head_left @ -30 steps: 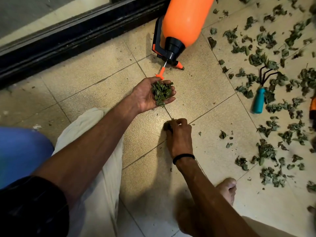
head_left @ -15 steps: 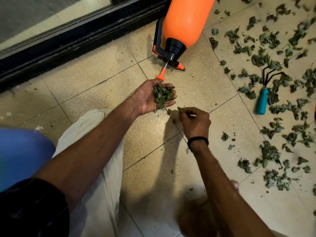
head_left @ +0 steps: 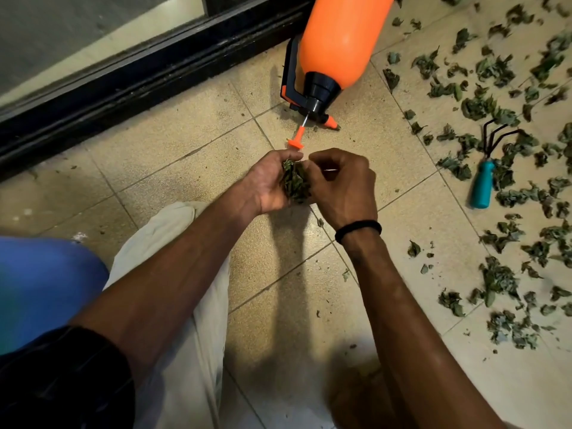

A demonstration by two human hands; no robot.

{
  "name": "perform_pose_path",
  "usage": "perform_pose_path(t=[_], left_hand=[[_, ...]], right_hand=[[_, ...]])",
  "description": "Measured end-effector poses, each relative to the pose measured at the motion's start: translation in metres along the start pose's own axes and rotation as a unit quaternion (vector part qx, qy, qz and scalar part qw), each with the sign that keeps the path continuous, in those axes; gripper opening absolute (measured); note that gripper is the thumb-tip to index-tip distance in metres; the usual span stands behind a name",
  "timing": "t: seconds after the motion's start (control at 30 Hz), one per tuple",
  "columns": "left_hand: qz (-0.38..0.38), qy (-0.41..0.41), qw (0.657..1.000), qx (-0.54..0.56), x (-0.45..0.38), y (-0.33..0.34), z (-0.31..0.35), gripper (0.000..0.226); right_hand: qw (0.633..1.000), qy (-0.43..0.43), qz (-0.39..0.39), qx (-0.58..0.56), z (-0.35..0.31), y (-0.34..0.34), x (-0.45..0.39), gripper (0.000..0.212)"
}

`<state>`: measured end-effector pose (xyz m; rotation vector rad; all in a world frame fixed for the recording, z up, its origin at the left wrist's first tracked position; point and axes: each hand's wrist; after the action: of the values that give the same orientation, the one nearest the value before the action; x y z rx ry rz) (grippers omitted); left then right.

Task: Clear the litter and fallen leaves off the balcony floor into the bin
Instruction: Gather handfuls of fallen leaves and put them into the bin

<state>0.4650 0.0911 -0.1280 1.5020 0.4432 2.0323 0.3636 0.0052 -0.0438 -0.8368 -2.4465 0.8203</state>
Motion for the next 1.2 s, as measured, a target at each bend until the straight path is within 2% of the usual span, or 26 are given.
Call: perform_pose_path(t=[0.07,0.17,0.23,0.33,0.4,0.5,0.67,0.8,0.87,0.97,1.03,1.07,1.13,1.2], left_hand=[[-0.012,0.007,0.999,0.04,0.001,-0.001,0.002,0.033],[-0.032,0.019,0.995,0.091,0.001,-0.002,0.005,0.035],[-0.034,0.027,0.993,0.113,0.001,-0.002,0.007,0.033],[-0.04,0.033,0.991,0.127,0.004,0.0,0.007,0.028],[-0.044,0.032,0.989,0.135,0.006,0.003,0.007,0.024],[-0.044,0.024,0.987,0.155,0.004,0.003,0.006,0.022],[-0.05,0.018,0.984,0.168,0.003,0.0,0.006,0.02],[-0.053,0.02,0.983,0.172,0.004,0.0,0.007,0.022],[-0.051,0.014,0.984,0.169,0.005,0.001,0.007,0.02],[-0.056,0.007,0.983,0.173,0.006,0.002,0.007,0.021],[-0.058,0.007,0.982,0.18,0.005,0.001,0.007,0.021],[-0.059,0.004,0.981,0.184,0.003,0.001,0.008,0.021],[-0.068,-0.003,0.979,0.193,0.0,0.0,0.006,0.023],[-0.076,-0.014,0.977,0.198,-0.003,0.0,0.003,0.023]], right_hand=[[0.999,0.021,0.043,-0.022,0.012,-0.007,-0.008,0.009],[0.99,0.106,0.072,-0.062,0.047,-0.014,-0.016,0.006],[0.984,0.161,0.07,-0.032,0.071,-0.016,-0.01,0.004],[0.976,0.211,0.017,0.046,0.094,-0.011,0.011,0.023],[0.978,0.189,-0.025,0.083,0.101,0.0,0.026,0.025],[0.984,0.091,-0.059,0.144,0.111,0.023,0.043,0.018],[0.961,-0.017,-0.068,0.267,0.115,0.045,0.059,0.017],[0.943,-0.007,-0.075,0.324,0.118,0.043,0.056,0.027],[0.941,0.0,-0.056,0.333,0.122,0.042,0.056,0.023],[0.961,0.005,-0.013,0.277,0.128,0.04,0.057,0.014],[0.988,0.072,0.022,0.137,0.122,0.037,0.05,0.009],[0.989,0.132,0.04,0.054,0.115,0.035,0.043,0.009],[0.967,0.232,0.056,-0.09,0.099,0.032,0.025,0.01],[0.945,0.25,0.036,-0.209,0.083,0.032,0.01,0.008]])
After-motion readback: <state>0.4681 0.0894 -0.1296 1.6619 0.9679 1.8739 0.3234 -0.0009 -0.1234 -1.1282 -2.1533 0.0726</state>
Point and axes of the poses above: each hand's wrist, its own x-axis away from the middle knuckle, its own y-axis out of the palm, z = x × y, and after that the axes turned 3 degrees about y, right-handed
